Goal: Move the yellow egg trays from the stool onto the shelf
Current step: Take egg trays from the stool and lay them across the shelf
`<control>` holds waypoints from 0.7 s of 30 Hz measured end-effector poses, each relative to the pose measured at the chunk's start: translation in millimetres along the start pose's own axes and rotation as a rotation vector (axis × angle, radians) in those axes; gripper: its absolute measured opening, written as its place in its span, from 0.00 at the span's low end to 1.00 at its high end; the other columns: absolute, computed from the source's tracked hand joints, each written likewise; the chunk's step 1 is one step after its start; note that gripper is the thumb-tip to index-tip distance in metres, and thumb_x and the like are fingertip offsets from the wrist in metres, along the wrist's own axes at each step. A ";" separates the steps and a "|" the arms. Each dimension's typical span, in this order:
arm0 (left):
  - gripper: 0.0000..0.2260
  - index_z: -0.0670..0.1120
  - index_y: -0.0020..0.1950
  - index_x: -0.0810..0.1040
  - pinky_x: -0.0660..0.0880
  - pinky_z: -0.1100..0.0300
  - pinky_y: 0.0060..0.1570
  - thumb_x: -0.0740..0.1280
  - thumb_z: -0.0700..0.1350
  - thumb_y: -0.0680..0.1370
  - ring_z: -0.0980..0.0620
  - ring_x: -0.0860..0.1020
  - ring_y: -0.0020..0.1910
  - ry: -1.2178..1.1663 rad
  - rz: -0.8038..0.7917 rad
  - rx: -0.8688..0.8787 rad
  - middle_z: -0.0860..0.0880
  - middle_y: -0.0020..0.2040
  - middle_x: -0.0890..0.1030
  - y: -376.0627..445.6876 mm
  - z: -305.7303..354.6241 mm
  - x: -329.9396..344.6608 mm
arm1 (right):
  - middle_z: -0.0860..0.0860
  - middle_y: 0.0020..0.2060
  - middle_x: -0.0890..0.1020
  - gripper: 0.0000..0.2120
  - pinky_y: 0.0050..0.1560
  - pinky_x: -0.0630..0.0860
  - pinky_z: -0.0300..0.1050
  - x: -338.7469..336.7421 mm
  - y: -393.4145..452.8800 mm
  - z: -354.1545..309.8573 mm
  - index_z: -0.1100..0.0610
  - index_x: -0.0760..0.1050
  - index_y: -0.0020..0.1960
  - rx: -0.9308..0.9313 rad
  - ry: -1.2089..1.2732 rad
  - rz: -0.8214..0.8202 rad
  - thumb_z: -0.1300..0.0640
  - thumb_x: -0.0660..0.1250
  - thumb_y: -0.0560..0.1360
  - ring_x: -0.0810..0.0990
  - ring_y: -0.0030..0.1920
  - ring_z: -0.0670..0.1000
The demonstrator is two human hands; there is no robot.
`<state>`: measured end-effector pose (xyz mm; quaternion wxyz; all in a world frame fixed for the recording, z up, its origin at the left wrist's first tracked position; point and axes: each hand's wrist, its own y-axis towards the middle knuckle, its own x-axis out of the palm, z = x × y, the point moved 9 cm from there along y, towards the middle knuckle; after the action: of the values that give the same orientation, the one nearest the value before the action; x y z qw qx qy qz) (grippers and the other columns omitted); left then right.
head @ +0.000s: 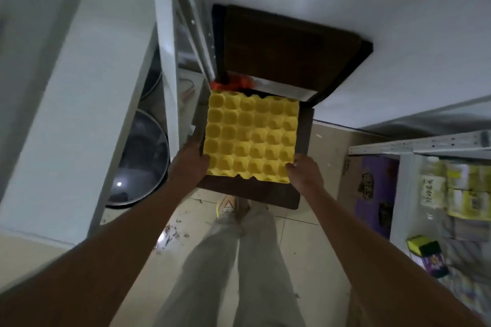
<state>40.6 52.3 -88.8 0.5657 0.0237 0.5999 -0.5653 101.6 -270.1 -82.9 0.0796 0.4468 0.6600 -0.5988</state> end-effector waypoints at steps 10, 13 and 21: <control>0.41 0.62 0.81 0.54 0.80 0.42 0.53 0.65 0.39 0.72 0.38 0.80 0.58 -0.176 0.056 0.037 0.46 0.68 0.76 37.4 -3.2 38.2 | 0.59 0.56 0.82 0.14 0.52 0.78 0.52 17.6 89.9 20.4 0.58 0.78 0.59 0.081 -0.007 0.111 0.54 0.66 0.75 0.81 0.58 0.63; 0.33 0.56 0.77 0.67 0.81 0.48 0.49 0.65 0.39 0.73 0.42 0.81 0.53 -0.154 0.115 0.003 0.47 0.59 0.80 51.1 -9.4 44.4 | 0.55 0.53 0.85 0.10 0.49 0.77 0.49 22.2 95.4 31.6 0.53 0.81 0.55 0.089 0.027 0.161 0.55 0.66 0.75 0.83 0.55 0.60; 0.11 0.51 0.55 0.76 0.75 0.53 0.42 0.70 0.45 0.74 0.39 0.83 0.48 -0.037 0.263 -0.070 0.47 0.45 0.82 72.0 -16.8 40.1 | 0.56 0.49 0.85 0.11 0.44 0.74 0.47 29.6 113.1 39.1 0.55 0.80 0.52 0.072 0.052 0.155 0.50 0.71 0.73 0.83 0.52 0.61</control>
<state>63.3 65.6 -168.7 0.6463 0.0720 0.6004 -0.4654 144.8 -302.3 -193.8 0.0922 0.5145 0.6032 -0.6024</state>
